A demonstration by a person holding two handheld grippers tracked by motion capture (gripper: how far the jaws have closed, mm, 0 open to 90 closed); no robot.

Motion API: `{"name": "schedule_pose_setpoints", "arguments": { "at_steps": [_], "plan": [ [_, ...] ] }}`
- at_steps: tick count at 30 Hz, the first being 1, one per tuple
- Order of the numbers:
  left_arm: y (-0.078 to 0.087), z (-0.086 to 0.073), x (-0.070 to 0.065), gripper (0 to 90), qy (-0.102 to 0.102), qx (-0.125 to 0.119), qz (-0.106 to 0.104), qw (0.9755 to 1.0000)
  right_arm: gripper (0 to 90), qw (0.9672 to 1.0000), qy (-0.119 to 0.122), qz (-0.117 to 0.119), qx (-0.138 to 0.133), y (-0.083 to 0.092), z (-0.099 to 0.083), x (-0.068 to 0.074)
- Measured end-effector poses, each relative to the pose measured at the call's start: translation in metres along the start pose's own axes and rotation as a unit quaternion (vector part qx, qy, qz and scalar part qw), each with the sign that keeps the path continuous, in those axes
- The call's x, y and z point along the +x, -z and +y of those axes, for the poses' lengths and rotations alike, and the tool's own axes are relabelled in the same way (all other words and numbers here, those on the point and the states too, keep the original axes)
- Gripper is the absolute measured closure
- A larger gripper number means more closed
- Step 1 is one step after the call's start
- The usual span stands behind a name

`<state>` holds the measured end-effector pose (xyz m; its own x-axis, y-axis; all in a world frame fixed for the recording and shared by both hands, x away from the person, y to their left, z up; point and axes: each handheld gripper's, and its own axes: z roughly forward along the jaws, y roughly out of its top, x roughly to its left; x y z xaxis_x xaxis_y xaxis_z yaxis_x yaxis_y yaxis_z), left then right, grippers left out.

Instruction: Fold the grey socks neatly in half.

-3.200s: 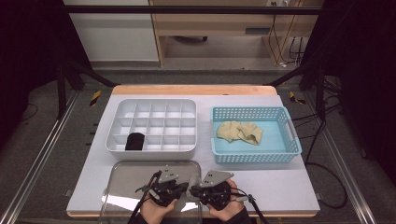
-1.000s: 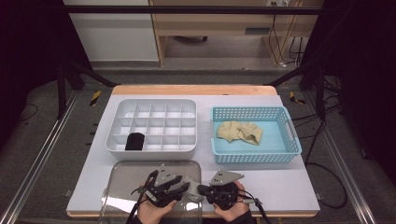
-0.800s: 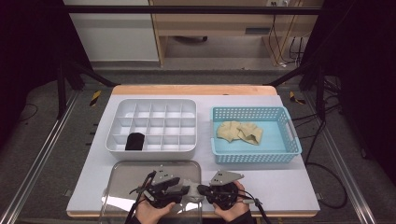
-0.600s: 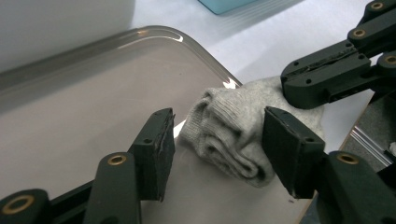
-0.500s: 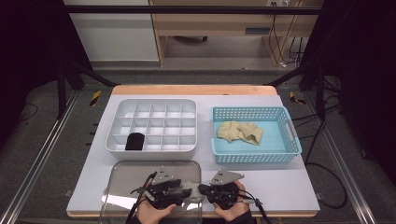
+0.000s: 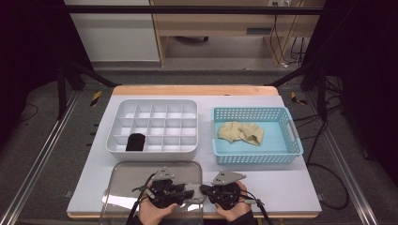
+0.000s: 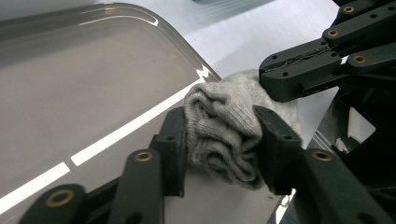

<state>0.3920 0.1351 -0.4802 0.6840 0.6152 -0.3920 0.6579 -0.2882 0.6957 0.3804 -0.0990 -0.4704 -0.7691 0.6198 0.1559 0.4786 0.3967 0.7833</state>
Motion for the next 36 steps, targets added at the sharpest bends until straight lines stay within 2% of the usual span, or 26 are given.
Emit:
{"name": "schedule_pose_setpoints", "arguments": {
  "at_steps": [4, 7, 11, 14, 20, 28, 35, 36],
  "plan": [
    [0.002, 0.002, -0.006, 63.5, -0.013, 0.003, 0.017, 0.9998, 86.3, 1.0, -0.007, 0.005, -0.001, 0.001, 0.0, -0.001],
    [0.003, 0.002, -0.009, 66.0, -0.015, 0.003, 0.022, 0.9996, 83.1, 0.9997, -0.016, 0.008, -0.015, 0.006, 0.001, -0.005],
    [0.007, 0.004, -0.01, 67.0, -0.013, -0.004, 0.017, 0.9998, 78.9, 0.9987, -0.022, -0.013, -0.045, 0.02, 0.002, -0.014],
    [0.013, 0.008, -0.013, 67.1, -0.023, -0.017, 0.018, 0.9994, 70.4, 0.9974, -0.029, -0.035, -0.056, 0.028, 0.0, -0.023],
    [0.027, 0.015, -0.016, 67.2, -0.033, -0.037, 0.019, 0.9986, 69.2, 0.9953, -0.034, -0.061, -0.067, 0.041, -0.007, -0.041],
    [0.053, 0.032, -0.014, 67.1, -0.058, -0.063, 0.048, 0.9951, 60.6, 0.9926, -0.045, -0.092, -0.065, 0.05, -0.017, -0.052],
    [0.067, 0.046, -0.01, 67.1, -0.074, -0.06, 0.073, 0.9928, 54.3, 0.9904, -0.05, -0.114, -0.06, 0.055, -0.027, -0.058],
    [0.073, 0.049, -0.007, 67.0, -0.075, -0.061, 0.082, 0.9919, 53.9, 0.9896, -0.053, -0.119, -0.062, 0.057, -0.029, -0.06]
  ]
}}
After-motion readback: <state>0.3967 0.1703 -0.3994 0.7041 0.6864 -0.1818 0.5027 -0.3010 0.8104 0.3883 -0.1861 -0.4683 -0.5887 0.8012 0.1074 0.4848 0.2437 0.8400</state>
